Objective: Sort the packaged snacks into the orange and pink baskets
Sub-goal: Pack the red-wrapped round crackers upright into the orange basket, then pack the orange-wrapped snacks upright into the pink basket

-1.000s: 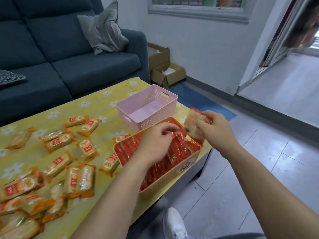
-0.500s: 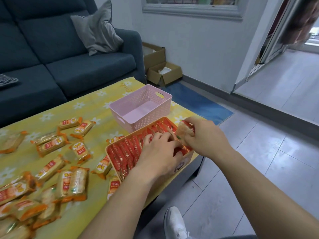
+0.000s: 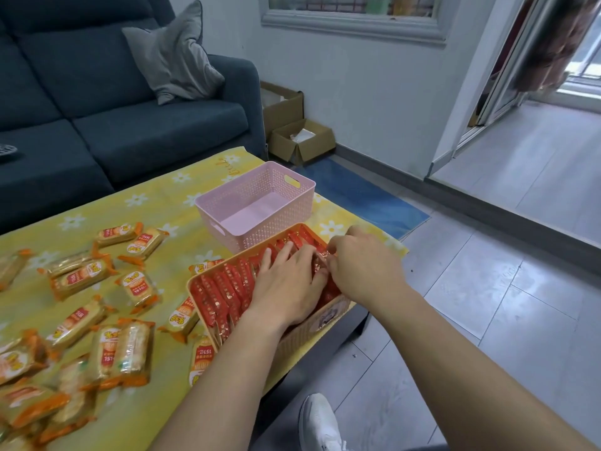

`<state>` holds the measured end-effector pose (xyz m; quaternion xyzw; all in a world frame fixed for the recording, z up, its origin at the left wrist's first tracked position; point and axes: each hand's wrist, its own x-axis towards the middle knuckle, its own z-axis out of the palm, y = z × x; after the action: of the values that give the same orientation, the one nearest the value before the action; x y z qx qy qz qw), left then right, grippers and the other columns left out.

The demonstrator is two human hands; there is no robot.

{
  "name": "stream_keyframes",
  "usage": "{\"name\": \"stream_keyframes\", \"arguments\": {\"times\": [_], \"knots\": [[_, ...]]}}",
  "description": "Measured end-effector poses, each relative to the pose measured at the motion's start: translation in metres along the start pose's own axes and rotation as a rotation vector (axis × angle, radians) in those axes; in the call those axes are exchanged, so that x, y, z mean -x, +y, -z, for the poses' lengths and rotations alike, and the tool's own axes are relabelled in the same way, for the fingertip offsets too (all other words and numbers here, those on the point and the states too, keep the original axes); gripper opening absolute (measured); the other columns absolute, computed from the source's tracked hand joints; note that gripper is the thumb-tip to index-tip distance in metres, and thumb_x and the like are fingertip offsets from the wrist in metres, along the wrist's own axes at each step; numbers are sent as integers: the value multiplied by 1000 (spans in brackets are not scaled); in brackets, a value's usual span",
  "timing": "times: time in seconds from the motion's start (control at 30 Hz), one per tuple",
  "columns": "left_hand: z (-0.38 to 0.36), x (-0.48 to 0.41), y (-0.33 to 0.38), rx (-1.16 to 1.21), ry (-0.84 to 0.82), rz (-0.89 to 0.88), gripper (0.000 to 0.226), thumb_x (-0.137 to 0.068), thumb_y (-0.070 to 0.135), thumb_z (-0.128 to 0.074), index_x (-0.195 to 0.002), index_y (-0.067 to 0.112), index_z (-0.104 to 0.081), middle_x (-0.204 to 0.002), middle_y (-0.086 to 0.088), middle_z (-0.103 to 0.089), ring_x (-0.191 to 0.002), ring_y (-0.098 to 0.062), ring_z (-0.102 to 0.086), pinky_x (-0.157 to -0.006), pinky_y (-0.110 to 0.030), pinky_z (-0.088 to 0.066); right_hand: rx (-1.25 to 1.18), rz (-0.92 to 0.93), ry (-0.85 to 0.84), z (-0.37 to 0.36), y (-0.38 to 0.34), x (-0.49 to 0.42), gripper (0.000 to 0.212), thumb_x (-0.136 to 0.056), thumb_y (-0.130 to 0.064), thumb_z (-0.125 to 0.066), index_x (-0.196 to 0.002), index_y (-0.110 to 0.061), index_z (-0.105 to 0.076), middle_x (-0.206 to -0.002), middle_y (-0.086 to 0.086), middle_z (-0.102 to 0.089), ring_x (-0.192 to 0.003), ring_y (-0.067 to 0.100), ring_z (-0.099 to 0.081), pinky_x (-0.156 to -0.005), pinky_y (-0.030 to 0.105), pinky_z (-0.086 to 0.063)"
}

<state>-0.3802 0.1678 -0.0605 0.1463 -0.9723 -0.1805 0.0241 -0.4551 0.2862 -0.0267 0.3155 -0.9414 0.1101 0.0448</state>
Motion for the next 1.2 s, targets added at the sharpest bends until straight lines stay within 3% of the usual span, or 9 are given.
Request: {"name": "stream_keyframes", "arguments": {"times": [0.27, 0.4, 0.5, 0.57, 0.67, 0.77, 0.9, 1.07, 1.2], "knots": [[12, 4, 0, 41, 217, 101, 40, -96, 41, -46, -135, 32, -50, -141, 9, -54, -141, -19, -39, -123, -49, -20, -349, -296, -211, -21, 22, -9, 40, -91, -49, -64, -118, -23, -49, -117, 3, -61, -104, 27, -61, -87, 44, -53], [30, 35, -13, 76, 394, 514, 69, -92, 50, -54, -150, 20, -34, -156, -6, -35, -144, -31, -28, -120, -50, -25, -467, -370, -349, -20, 23, -8, 53, -98, -41, -60, -141, -11, -48, -128, 9, -64, -114, 27, -59, -85, 34, -46], [31, 62, -36, 367, 354, 889, 86, -87, 47, -65, -153, 12, -23, -157, -18, -26, -143, -40, -26, -116, -51, -30, -360, -312, -301, -22, 14, -9, 28, -100, -29, -55, -112, -5, -65, -92, 5, -66, -80, 23, -60, -66, 30, -42], [33, 75, -45, 763, 349, 1067, 72, -82, 43, -66, -139, 6, -46, -141, -21, -51, -126, -40, -51, -105, -48, -45, -290, -313, -269, -20, 6, -7, 20, -98, -23, -54, -91, -7, -64, -77, 4, -61, -62, 18, -53, -56, 29, -39], [42, 93, -42, 1201, 291, 1034, 19, -90, 21, -60, -101, 7, -68, -94, -16, -75, -79, -30, -71, -66, -35, -54, -306, -333, -222, -10, -4, -2, 20, -94, -25, -52, -84, -10, -61, -78, 5, -62, -65, 21, -55, -52, 28, -35], [54, 107, -52, 1303, 292, 1032, 11, -91, 16, -60, -92, 7, -67, -75, -12, -71, -65, -27, -67, -60, -31, -52, -424, -312, -88, 11, -22, 2, 30, -93, -38, -49, -85, -13, -63, -79, 3, -63, -75, 25, -60, -56, 30, -37], [82, 129, -73, 1369, 321, 1032, 12, -93, 23, -62, -88, 12, -62, -75, -9, -67, -60, -23, -64, -43, -24, -50, -674, -265, 24, 35, -55, 7, 42, -93, -46, -47, -78, -10, -63, -75, 4, -66, -73, 22, -62, -58, 34, -42], [117, 153, -115, 1321, 517, 973, 13, -95, 26, -64, -90, 14, -65, -84, -8, -69, -71, -21, -66, -48, -27, -54, -1274, -334, 3, 28, -95, -15, 42, -96, -34, -42, -104, -3, -68, -94, 4, -68, -86, 18, -63, -83, 45, -51], [144, 169, -160, 1270, 719, 970, 10, -94, 26, -63, -92, 16, -63, -82, -3, -66, -66, -22, -62, -49, -29, -52, -866, -189, -24, -16, -117, -44, 41, -96, -18, -45, -135, -15, -57, -137, 7, -60, -121, 27, -56, -100, 41, -45]]}}
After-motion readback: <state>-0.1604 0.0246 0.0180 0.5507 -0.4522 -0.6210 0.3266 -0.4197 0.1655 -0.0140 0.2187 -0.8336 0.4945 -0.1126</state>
